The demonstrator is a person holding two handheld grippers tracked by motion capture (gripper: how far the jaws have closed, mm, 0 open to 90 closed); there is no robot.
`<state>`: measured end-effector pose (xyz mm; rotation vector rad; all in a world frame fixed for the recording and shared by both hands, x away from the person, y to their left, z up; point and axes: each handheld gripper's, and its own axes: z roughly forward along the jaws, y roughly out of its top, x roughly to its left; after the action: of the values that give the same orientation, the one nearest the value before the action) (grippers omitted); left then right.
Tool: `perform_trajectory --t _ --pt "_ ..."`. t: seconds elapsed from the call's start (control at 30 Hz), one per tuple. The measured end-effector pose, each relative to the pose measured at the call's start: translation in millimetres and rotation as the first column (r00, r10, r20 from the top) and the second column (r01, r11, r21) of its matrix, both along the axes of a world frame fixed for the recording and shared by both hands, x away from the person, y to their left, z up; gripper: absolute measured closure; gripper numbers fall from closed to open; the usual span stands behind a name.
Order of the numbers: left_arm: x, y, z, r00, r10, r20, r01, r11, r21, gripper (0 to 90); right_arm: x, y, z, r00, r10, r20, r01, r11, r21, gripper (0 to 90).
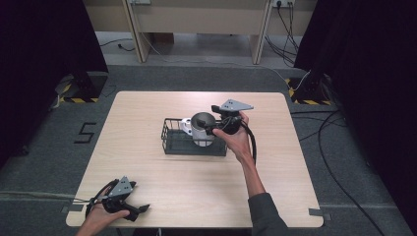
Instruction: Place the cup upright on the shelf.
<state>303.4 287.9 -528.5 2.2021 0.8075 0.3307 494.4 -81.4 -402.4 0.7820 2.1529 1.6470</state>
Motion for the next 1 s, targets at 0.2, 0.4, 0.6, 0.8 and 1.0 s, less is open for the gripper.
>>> perform_trajectory --t 0.2,0.4,0.6,0.8,1.0 --pt "0.0 -0.1 0.0 1.0000 0.000 0.000 0.000 1.0000 -0.001 0.0 -7.2 -5.4 1.9 1.0000 0.001 0.004 -0.001 0.9996 0.027 14.8" --pt "0.0 -0.1 -0.1 1.0000 0.000 0.000 0.000 1.0000 -0.001 0.0 -14.2 -7.5 3.2 1.0000 0.003 0.006 -0.003 0.9993 0.037 14.8" --pt "0.1 0.1 0.1 1.0000 -0.001 0.000 0.001 1.0000 0.002 0.0 -20.1 -9.1 3.1 0.9999 0.007 0.012 -0.007 0.9991 0.042 14.8" --pt "0.0 0.0 -0.1 1.0000 -0.001 0.001 0.001 1.0000 0.001 0.0 -36.5 -13.7 5.7 0.9992 0.005 0.040 -0.007 0.9987 0.051 14.9" --pt "-0.1 -0.1 -0.2 1.0000 0.001 0.002 -0.001 1.0000 0.000 0.0 -55.7 -18.8 4.8 0.9986 -0.009 0.052 0.006 0.9988 0.049 14.9"
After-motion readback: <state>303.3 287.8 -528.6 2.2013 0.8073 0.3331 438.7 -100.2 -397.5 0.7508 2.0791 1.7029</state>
